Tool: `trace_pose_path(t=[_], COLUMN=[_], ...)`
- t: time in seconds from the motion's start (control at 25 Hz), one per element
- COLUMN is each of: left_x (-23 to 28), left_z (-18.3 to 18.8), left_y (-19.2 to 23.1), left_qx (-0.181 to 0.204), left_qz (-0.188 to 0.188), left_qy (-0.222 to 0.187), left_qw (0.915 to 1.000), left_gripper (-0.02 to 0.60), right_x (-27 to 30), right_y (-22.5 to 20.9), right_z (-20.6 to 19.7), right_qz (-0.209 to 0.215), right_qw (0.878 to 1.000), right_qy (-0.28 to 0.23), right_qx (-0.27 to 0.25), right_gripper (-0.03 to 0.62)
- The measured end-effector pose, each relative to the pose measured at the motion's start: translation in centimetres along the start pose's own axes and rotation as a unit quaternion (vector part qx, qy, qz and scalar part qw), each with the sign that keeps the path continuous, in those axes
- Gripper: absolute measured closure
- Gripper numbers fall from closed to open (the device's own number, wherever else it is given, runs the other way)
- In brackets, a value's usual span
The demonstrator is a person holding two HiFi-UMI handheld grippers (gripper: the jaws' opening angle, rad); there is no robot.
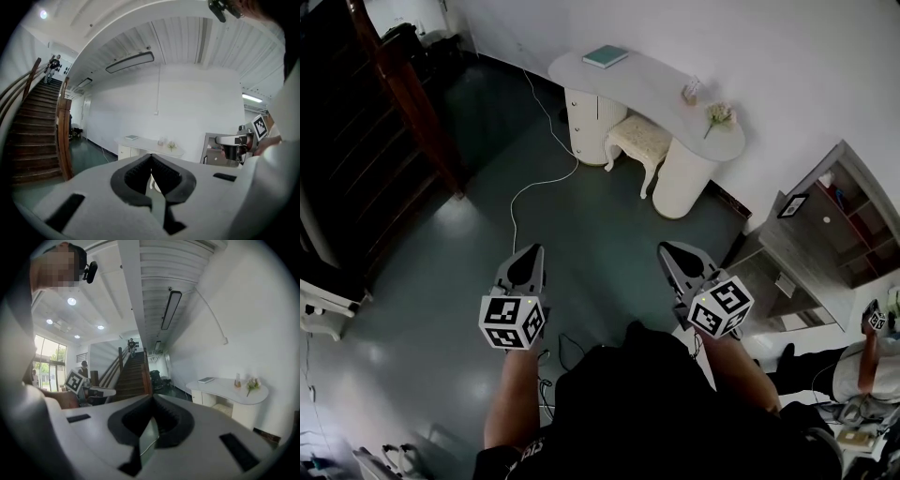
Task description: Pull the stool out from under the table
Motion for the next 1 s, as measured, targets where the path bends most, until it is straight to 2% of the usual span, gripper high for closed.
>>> trace_pose_path(t=[0.2,0.44,0.64,1.0], left_x=[1.3,5.0,9.9,20.4], left_z=[-0.6,-0.5,0.1,1.9], left_y=[0.9,2.4,4.0,4.3], left_qx=[-0.009,-0.009,-0.014,0.003], left_qz=[-0.003,-0.001,0.006,-0.007], left_qy=[0.008,0.018,0.033,0.070], left_qw=[0.9999,0.9998,0.9993,0.9975], left_gripper=[0.572,0.572,0.572,0.572], right_x=[1.3,4.9,9.0,14.9], right_y=[-1.1,-4.5,-8.7,-17.5], right_z=[-0.2,0.0,0.8,1.9], right_qz=[-0.006,0.001,0.014,0.029], right_qw=[1.000,1.000,0.999,0.997], right_qy=[0.012,0.017,0.025,0.042], right_qx=[0.010,0.025,0.034,0.064], right_gripper=[0.589,0.589,0.589,0.589])
Point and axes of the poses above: the fingertips, and each gripper's own axes: x forward along the fingers, y to its left, z out of its top, the point moved 10 cm from there along -x, backward along the fingers, and after that the axes turned 7 degrees about x, right-handed, at the moved point
